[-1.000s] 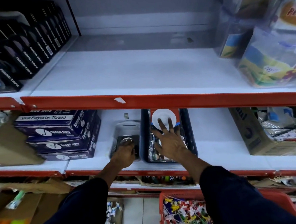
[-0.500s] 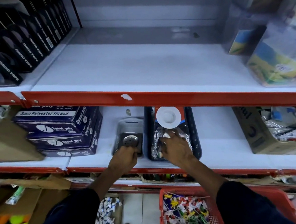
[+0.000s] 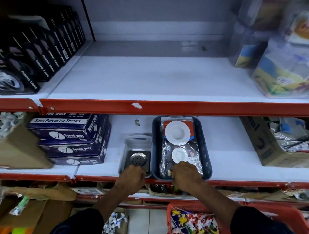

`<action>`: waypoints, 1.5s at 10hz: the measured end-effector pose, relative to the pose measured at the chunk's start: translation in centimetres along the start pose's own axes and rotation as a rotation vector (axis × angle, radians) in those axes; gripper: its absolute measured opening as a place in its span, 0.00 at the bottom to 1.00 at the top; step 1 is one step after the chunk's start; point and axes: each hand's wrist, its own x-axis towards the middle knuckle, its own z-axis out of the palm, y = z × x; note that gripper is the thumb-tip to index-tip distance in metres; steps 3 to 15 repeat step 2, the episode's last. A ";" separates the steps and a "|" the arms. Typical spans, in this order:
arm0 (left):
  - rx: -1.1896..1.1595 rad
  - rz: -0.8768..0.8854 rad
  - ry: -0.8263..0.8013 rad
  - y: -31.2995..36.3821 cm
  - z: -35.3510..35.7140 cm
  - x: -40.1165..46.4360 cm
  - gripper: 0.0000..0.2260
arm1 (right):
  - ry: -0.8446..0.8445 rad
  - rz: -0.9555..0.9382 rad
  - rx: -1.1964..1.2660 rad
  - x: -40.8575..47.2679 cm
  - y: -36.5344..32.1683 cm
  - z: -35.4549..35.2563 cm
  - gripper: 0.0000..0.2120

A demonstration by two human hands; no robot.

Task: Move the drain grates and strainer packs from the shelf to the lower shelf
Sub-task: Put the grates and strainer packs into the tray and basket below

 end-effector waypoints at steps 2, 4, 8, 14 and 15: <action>0.208 0.118 0.237 2.1 -3.4 -1.8 0.15 | 0.121 -0.027 0.032 -1.8 -0.6 -2.6 0.12; 0.208 0.118 0.237 2.1 -3.4 -1.8 0.15 | 0.121 -0.027 0.032 -1.8 -0.6 -2.6 0.12; 0.208 0.118 0.237 2.1 -3.4 -1.8 0.15 | 0.121 -0.027 0.032 -1.8 -0.6 -2.6 0.12; 0.208 0.118 0.237 2.1 -3.4 -1.8 0.15 | 0.121 -0.027 0.032 -1.8 -0.6 -2.6 0.12; 0.208 0.118 0.237 2.1 -3.4 -1.8 0.15 | 0.121 -0.027 0.032 -1.8 -0.6 -2.6 0.12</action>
